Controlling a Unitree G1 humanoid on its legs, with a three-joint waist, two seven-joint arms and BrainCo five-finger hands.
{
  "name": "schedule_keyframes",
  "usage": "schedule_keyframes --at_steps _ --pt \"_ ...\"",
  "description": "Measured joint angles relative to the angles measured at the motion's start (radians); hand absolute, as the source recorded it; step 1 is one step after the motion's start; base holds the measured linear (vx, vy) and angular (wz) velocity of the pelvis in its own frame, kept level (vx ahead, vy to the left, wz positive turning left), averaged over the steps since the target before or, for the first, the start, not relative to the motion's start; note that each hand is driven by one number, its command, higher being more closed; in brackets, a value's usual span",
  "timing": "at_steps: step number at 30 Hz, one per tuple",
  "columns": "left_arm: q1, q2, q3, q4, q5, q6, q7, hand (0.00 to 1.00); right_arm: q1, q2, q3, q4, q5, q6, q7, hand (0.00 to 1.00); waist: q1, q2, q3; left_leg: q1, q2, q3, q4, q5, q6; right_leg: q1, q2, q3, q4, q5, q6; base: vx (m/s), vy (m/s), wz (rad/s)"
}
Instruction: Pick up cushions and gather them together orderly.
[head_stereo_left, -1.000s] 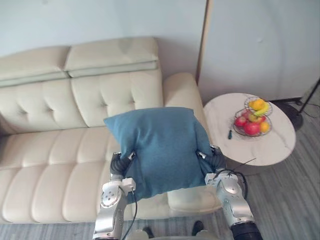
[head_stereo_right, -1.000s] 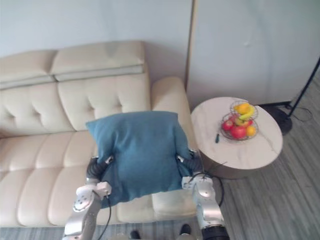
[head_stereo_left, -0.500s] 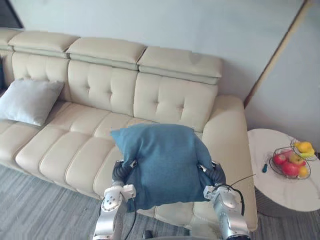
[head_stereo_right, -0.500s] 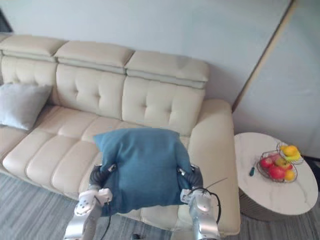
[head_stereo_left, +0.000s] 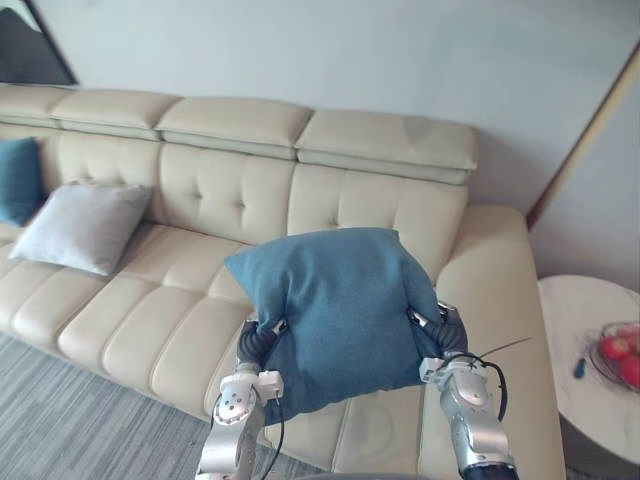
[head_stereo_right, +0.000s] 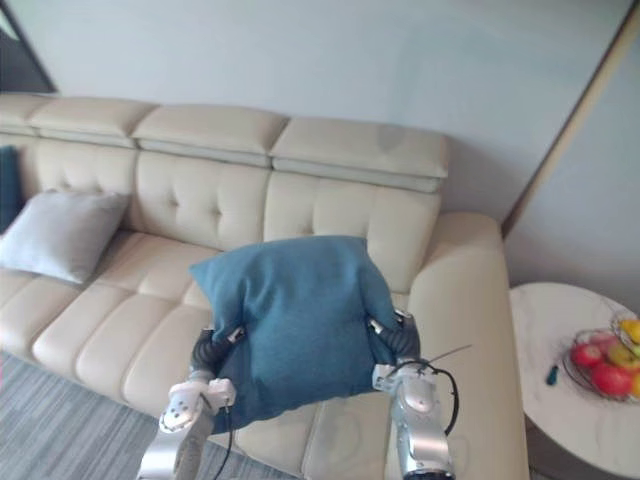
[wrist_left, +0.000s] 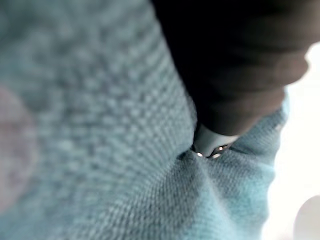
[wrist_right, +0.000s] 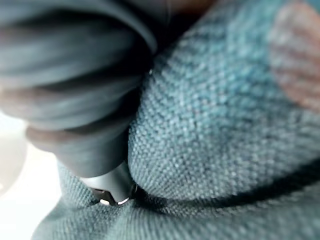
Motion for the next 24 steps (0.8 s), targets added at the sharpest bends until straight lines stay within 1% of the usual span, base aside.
schedule_keyframes --at_steps 1,2,4,5,7,9,11,13,14,15,16,17,18,19,20,21,22,23,24 --pt "0.001 0.004 0.000 0.009 0.000 0.003 0.000 1.00 -0.001 -0.002 0.000 0.024 -0.001 0.001 0.001 1.00 0.000 -0.002 0.000 0.017 -0.011 0.010 -0.024 0.000 0.000 0.002 -0.009 0.020 -0.014 0.013 0.003 0.06 0.177 -0.55" --pt "0.008 0.011 -0.002 0.013 0.000 0.015 0.000 1.00 -0.002 -0.004 0.001 0.050 -0.001 0.009 0.004 1.00 0.000 0.002 0.002 0.043 -0.020 0.032 -0.052 0.000 0.000 0.002 -0.016 0.047 -0.021 0.031 0.014 0.04 0.178 -0.57" --pt "0.024 0.025 -0.008 0.013 0.000 0.018 -0.001 1.00 -0.001 -0.003 0.008 0.078 -0.006 0.021 0.008 1.00 -0.001 0.003 0.003 0.074 -0.032 0.060 -0.083 0.000 -0.001 -0.001 -0.023 0.086 -0.027 0.046 0.023 0.00 0.153 -0.56" --pt "0.030 0.028 -0.008 0.013 0.000 0.018 -0.001 1.00 -0.002 -0.005 0.014 0.081 -0.021 0.025 0.009 1.00 0.000 0.008 0.002 0.084 -0.035 0.077 -0.101 0.000 -0.001 -0.016 -0.021 0.113 -0.026 0.058 0.021 -0.03 0.121 -0.50" --pt "0.031 0.031 -0.008 0.012 0.000 0.017 -0.001 1.00 -0.007 -0.006 0.021 0.081 -0.032 0.025 0.010 1.00 0.002 0.009 0.002 0.087 -0.041 0.101 -0.124 0.000 -0.001 -0.046 -0.021 0.155 -0.027 0.075 0.029 -0.08 0.080 -0.64" --pt "0.031 0.034 -0.007 0.011 0.000 0.016 -0.001 1.00 -0.011 -0.009 0.035 0.081 -0.037 0.025 0.010 1.00 0.002 0.010 0.002 0.091 -0.042 0.128 -0.152 0.000 -0.001 -0.080 -0.013 0.194 -0.029 0.097 0.030 -0.12 0.050 -0.79" --pt "0.031 0.040 -0.007 0.011 0.000 0.017 -0.001 1.00 -0.010 -0.011 0.038 0.078 -0.041 0.029 0.010 1.00 0.003 0.004 0.009 0.109 -0.044 0.189 -0.182 0.003 -0.006 -0.111 -0.003 0.252 -0.042 0.144 0.034 -0.15 0.030 -0.94" --pt "0.030 0.040 -0.007 0.007 0.000 0.017 -0.001 1.00 0.000 -0.010 0.041 0.056 -0.053 0.030 0.010 1.00 0.006 -0.007 0.026 0.120 -0.044 0.235 -0.190 -0.010 -0.002 -0.125 0.004 0.273 -0.041 0.162 0.046 -0.22 -0.021 -0.81" --pt "0.029 0.040 -0.004 -0.006 -0.001 0.017 0.000 1.00 0.000 -0.007 0.042 0.041 -0.068 0.031 0.010 1.00 0.008 -0.018 0.032 0.112 -0.043 0.261 -0.193 -0.013 -0.007 -0.151 0.011 0.255 -0.034 0.170 0.052 -0.22 -0.064 -0.74" --pt "0.028 0.040 -0.002 -0.015 -0.001 0.017 0.000 1.00 0.001 -0.004 0.042 0.032 -0.074 0.031 0.010 1.00 0.009 -0.010 0.042 0.106 -0.038 0.272 -0.197 -0.011 -0.004 -0.163 0.010 0.228 -0.026 0.155 0.043 -0.17 -0.110 -0.58" --pt "0.021 0.033 0.004 -0.019 -0.001 0.017 0.001 1.00 0.000 -0.004 0.042 0.025 -0.078 0.030 0.007 1.00 0.010 -0.012 0.042 0.092 -0.018 0.285 -0.195 -0.008 0.001 -0.205 0.018 0.140 0.084 0.093 0.008 -0.06 -0.112 -0.25" --pt "0.019 0.029 0.005 -0.020 -0.001 0.016 0.001 1.00 0.000 -0.005 0.042 0.025 -0.078 0.030 0.007 1.00 0.010 -0.010 0.043 0.090 -0.013 0.283 -0.195 -0.006 -0.001 -0.214 0.019 0.114 0.121 0.072 0.003 0.02 -0.141 -0.11" --pt "0.020 0.019 0.006 -0.033 0.000 0.016 0.002 1.00 0.000 -0.003 0.042 0.023 -0.078 0.030 0.005 1.00 0.012 -0.016 0.044 0.087 -0.012 0.266 -0.197 0.005 -0.019 -0.205 0.017 0.078 0.132 0.038 0.013 0.04 -0.152 0.03" --pt "0.017 0.004 0.014 -0.036 0.000 0.017 0.003 1.00 -0.001 -0.006 0.043 0.022 -0.078 0.028 0.002 1.00 0.019 -0.019 0.041 0.080 -0.009 0.246 -0.212 0.025 -0.032 -0.186 0.022 0.069 0.086 0.033 0.012 0.04 -0.181 0.17" --pt "0.012 -0.008 0.016 -0.037 0.001 0.016 0.004 1.00 -0.001 -0.013 0.043 0.022 -0.078 0.026 -0.001 1.00 0.015 0.000 0.043 0.075 -0.004 0.211 -0.225 0.047 -0.039 -0.177 0.033 0.047 0.048 0.047 -0.002 0.01 -0.158 0.26" --pt "0.007 -0.015 0.015 -0.037 0.002 0.016 0.004 1.00 0.000 -0.019 0.043 0.023 -0.078 0.026 -0.003 1.00 0.012 0.010 0.044 0.068 0.001 0.193 -0.233 0.059 -0.041 -0.171 0.039 0.036 0.028 0.059 -0.004 0.06 -0.143 0.36" --pt "-0.003 -0.022 0.015 -0.037 0.002 0.016 0.004 1.00 -0.001 -0.030 0.043 0.024 -0.078 0.026 -0.005 1.00 0.013 0.018 0.043 0.057 0.006 0.181 -0.241 0.072 -0.044 -0.166 0.047 0.024 0.002 0.075 -0.010 0.07 -0.125 0.34" --pt "-0.016 -0.022 0.016 -0.037 0.008 0.016 0.006 1.00 -0.005 -0.033 0.043 0.025 -0.078 0.027 -0.007 1.00 0.023 0.026 0.046 0.050 0.016 0.168 -0.256 0.091 -0.057 -0.154 0.063 0.011 -0.033 0.093 -0.020 0.09 -0.148 0.32" --pt "-0.015 -0.021 0.018 -0.036 0.012 0.016 0.010 1.00 -0.005 -0.030 0.044 0.024 -0.079 0.028 -0.008 1.00 0.026 0.026 0.045 0.057 0.025 0.158 -0.262 0.099 -0.064 -0.135 0.072 -0.003 -0.052 0.097 -0.024 0.11 -0.122 0.37"
